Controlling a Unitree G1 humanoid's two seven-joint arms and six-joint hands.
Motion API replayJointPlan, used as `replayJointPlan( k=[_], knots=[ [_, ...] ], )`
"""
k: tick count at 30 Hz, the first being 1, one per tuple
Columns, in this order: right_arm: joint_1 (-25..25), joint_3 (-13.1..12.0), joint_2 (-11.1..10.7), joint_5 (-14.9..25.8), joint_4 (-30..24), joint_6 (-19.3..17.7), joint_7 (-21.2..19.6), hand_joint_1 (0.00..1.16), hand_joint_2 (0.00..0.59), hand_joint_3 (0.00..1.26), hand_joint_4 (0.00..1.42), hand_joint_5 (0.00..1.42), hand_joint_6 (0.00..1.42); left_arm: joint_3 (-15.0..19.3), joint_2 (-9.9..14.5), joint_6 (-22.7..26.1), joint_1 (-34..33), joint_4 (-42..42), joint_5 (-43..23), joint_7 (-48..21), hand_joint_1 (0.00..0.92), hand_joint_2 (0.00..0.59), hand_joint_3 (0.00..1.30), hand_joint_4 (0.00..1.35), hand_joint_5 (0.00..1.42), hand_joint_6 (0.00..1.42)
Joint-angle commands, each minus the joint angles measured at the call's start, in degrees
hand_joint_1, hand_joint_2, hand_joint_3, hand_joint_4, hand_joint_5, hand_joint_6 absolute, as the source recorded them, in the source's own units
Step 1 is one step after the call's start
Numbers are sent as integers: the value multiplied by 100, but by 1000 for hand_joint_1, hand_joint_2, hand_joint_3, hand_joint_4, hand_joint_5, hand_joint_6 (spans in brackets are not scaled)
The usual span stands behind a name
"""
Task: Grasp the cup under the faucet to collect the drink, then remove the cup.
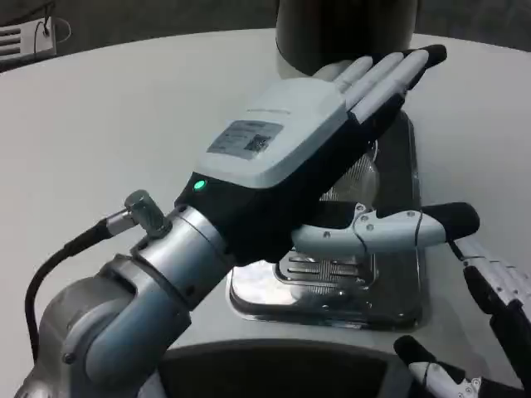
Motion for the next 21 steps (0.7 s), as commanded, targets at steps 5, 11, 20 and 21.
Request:
replayJointPlan(
  k=[5, 11, 20, 21],
  knots=[
    [-251, 122, 19, 23, 238, 68, -70, 461, 309, 44, 54, 101, 211, -51, 36, -142, 70, -93, -61, -129, 0, 134, 0, 0, 24, 0],
    [-421, 145, 15, 52, 329, 93, -77, 466, 309, 38, 54, 106, 214, 189, -109, -247, 292, -244, 59, 344, 0, 140, 0, 0, 23, 0],
    [-612, 153, -6, 217, 468, 89, -75, 463, 302, 35, 54, 108, 216, 766, -456, -490, 1151, -601, 366, 1448, 0, 152, 0, 0, 0, 0],
    [-634, 158, -6, 244, 487, 88, -72, 463, 301, 35, 56, 108, 216, 815, -477, -503, 1257, -648, 393, 1513, 0, 152, 0, 0, 0, 0]
  ],
)
